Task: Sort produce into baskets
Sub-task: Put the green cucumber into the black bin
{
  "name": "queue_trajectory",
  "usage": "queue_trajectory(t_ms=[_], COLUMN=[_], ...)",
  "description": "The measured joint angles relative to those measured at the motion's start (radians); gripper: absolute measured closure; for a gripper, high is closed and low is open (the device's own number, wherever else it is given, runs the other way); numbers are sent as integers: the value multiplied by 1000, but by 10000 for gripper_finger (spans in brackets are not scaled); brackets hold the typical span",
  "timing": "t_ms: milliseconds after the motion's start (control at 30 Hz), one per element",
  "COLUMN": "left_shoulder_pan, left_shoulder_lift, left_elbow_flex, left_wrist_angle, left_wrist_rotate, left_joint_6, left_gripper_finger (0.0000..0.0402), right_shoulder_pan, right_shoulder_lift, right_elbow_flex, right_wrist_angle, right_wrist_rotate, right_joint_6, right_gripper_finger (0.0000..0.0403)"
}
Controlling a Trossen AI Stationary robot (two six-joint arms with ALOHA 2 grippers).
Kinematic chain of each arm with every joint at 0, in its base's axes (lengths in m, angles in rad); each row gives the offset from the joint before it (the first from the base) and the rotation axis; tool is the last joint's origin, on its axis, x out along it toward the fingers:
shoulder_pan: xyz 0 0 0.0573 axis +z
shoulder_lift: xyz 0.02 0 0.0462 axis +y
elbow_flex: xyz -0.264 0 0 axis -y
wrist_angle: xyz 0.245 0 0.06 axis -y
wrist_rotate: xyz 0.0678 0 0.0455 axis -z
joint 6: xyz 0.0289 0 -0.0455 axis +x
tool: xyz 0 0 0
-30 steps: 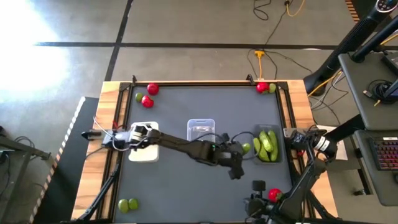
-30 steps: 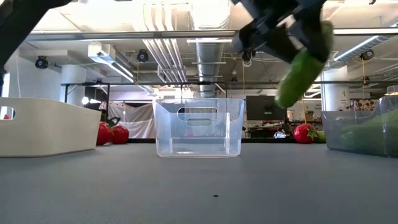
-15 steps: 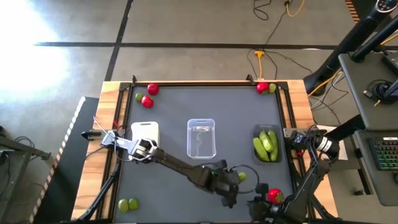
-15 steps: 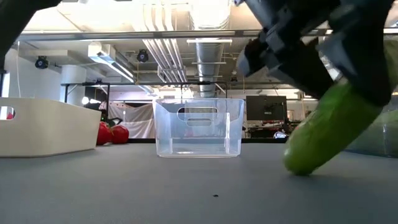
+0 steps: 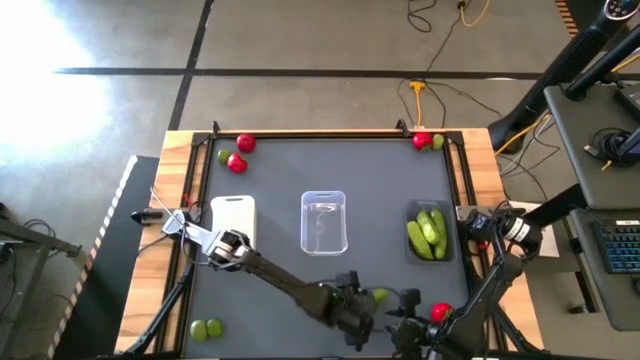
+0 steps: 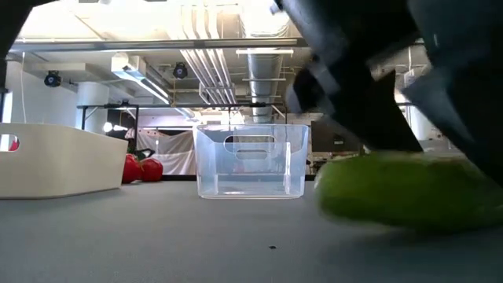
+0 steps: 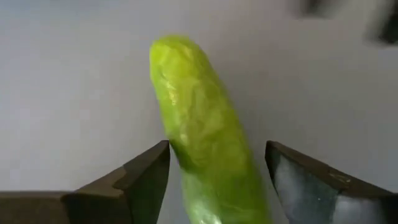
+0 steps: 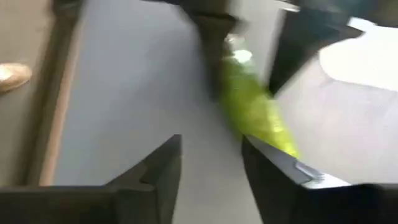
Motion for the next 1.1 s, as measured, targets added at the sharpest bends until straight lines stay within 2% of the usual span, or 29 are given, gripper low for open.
queue_trajectory(t_ms=[67, 167, 233, 367, 467, 533, 633, 700, 867, 1100], left_shoulder_pan=[-29, -79, -111, -168, -198, -210, -228, -241, -250, -250], left_shoulder_lift=[-13, -25, -25, -25, -25, -25, -25, -25, -9, 8], left_elbow_flex=[28, 85, 119, 147, 149, 149, 147, 140, 135, 135], left_wrist_angle=[-64, -171, -235, -282, -295, -310, -305, -298, -230, -153], left_wrist_rotate=[-68, -207, -263, -298, -300, -309, -366, -407, -396, -397], left_joint_6=[3, -13, -15, 0, -10, -37, -52, -39, -38, 39], left_gripper_finger=[156, 162, 167, 180, 192, 199, 205, 207, 208, 208], right_shoulder_pan=[-12, -39, -66, -132, -180, -208, -234, -242, -259, -265], right_shoulder_lift=[0, 0, 0, 1, 1, 1, 1, 1, 2, 0], right_elbow_flex=[-9, -30, -43, -56, -56, -57, -61, -72, -128, -203], right_wrist_angle=[8, 45, 105, 204, 233, 231, 249, 256, 254, 264], right_wrist_rotate=[29, 28, 22, -4, -15, -75, -164, -164, -197, -227], right_joint_6=[-46, -96, -144, -283, -301, -277, -254, -223, -141, -38], right_gripper_finger=[207, 172, 151, 115, 98, 92, 91, 96, 125, 192])
